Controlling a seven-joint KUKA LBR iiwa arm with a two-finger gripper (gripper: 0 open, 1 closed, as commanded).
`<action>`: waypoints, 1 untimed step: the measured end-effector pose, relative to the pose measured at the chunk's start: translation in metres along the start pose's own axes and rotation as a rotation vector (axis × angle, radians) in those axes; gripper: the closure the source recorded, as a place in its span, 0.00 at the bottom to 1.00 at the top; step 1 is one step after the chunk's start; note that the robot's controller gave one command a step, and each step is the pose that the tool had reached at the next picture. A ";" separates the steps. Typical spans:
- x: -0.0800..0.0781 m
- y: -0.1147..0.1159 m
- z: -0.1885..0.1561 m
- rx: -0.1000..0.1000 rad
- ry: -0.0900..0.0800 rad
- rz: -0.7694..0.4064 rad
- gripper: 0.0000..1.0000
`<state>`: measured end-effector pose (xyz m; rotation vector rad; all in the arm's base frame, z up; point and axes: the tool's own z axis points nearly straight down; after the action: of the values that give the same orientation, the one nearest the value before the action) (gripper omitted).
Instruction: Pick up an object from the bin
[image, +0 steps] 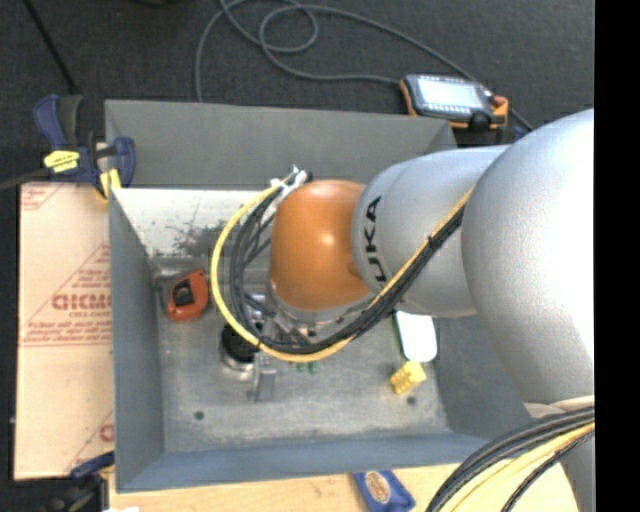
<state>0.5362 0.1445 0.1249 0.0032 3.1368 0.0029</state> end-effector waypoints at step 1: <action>-0.007 -0.008 -0.008 0.001 0.000 -0.155 0.00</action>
Offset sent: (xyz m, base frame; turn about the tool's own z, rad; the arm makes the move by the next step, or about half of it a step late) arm -0.0008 0.0116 0.0489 -0.0046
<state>0.5433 0.1363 0.1333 -0.2403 3.1276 0.0007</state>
